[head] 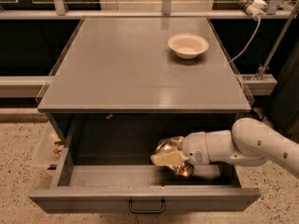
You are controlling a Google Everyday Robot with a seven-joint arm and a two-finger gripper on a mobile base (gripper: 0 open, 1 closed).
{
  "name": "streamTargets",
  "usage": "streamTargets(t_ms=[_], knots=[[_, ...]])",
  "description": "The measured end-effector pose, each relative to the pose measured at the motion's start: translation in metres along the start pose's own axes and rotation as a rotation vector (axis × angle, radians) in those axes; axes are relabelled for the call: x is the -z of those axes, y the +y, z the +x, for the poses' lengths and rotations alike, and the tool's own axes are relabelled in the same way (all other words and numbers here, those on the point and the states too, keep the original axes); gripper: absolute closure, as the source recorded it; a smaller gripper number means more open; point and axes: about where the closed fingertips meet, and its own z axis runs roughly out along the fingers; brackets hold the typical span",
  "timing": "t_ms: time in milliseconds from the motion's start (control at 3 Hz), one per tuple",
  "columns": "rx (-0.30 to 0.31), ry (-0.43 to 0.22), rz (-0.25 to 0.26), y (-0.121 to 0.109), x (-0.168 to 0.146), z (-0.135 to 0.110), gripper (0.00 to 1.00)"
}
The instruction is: Place orange can into top drawer
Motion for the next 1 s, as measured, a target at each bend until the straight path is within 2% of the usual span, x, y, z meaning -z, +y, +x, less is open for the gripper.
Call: streamTargets(t_ms=[333,667,1000], knots=[[0.000,0.000,0.000,0.0000,0.0000,0.0000,0.10],[0.000,0.000,0.000,0.0001,-0.0001,0.0000,0.00],[0.000,0.000,0.000,0.0001,-0.0001,0.0000,0.00]])
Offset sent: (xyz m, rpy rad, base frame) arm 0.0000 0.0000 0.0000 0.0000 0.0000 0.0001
